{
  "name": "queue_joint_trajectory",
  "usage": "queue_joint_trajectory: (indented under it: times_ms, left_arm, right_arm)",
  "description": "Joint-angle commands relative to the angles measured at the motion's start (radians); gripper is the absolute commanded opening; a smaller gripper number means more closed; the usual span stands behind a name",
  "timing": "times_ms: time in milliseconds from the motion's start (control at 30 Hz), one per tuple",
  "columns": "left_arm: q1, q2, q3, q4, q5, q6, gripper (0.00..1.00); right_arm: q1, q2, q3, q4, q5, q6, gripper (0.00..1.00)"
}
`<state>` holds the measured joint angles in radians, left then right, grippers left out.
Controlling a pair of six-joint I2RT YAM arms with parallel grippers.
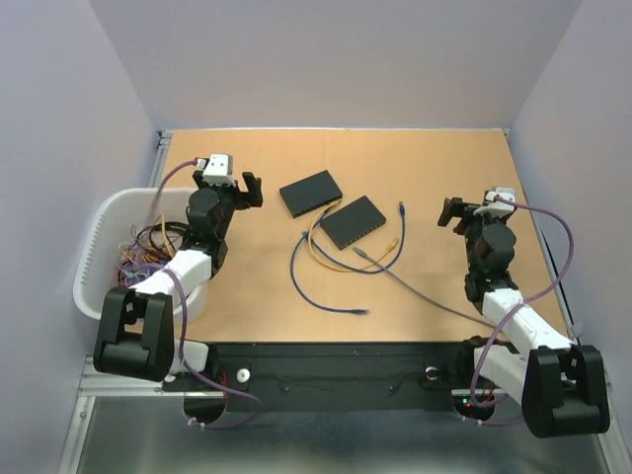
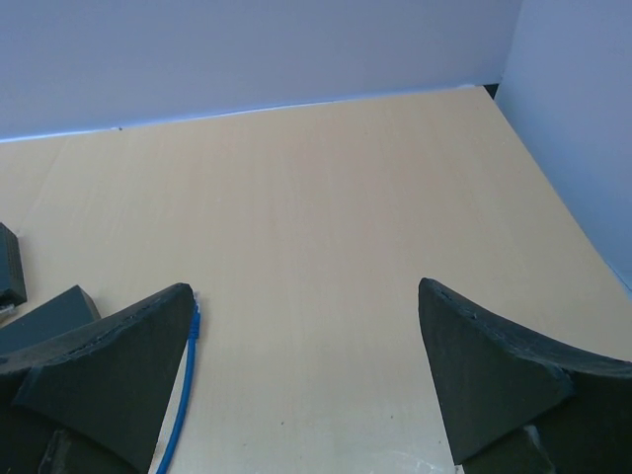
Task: Insert the plug into the switch port
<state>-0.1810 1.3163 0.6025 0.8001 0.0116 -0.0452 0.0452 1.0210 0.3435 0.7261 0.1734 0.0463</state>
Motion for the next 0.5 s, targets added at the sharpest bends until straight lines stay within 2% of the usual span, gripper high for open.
queue_joint_trajectory:
  times_ms: [0, 133, 267, 333, 400, 433, 467]
  left_arm:
    - [0.012, 0.046, 0.062, -0.032, 0.16, -0.113, 0.99]
    - [0.012, 0.116, 0.12, -0.088, 0.25, -0.2, 0.99]
    - [0.008, 0.156, 0.146, -0.079, 0.39, -0.254, 0.99]
    - [-0.008, 0.138, 0.122, 0.006, 0.473, -0.31, 0.99]
    - [-0.015, 0.127, 0.064, 0.208, 0.59, -0.379, 0.99]
    - [-0.014, 0.138, 0.042, 0.305, 0.629, -0.498, 0.99]
    - [-0.015, 0.158, 0.019, 0.415, 0.654, -0.584, 0.99]
  right_arm:
    - [-0.007, -0.039, 0.075, -0.157, 0.041, 0.049, 1.0]
    - [-0.008, -0.047, 0.101, -0.22, -0.005, 0.102, 1.0]
    - [-0.008, -0.082, 0.135, -0.275, -0.13, 0.176, 1.0]
    - [-0.008, -0.105, 0.156, -0.306, -0.229, 0.297, 1.0]
    - [-0.007, -0.104, 0.137, -0.318, -0.224, 0.407, 1.0]
    - [-0.007, -0.098, 0.118, -0.315, -0.194, 0.538, 1.0]
    - [-0.008, -0.084, 0.124, -0.317, -0.219, 0.579, 1.0]
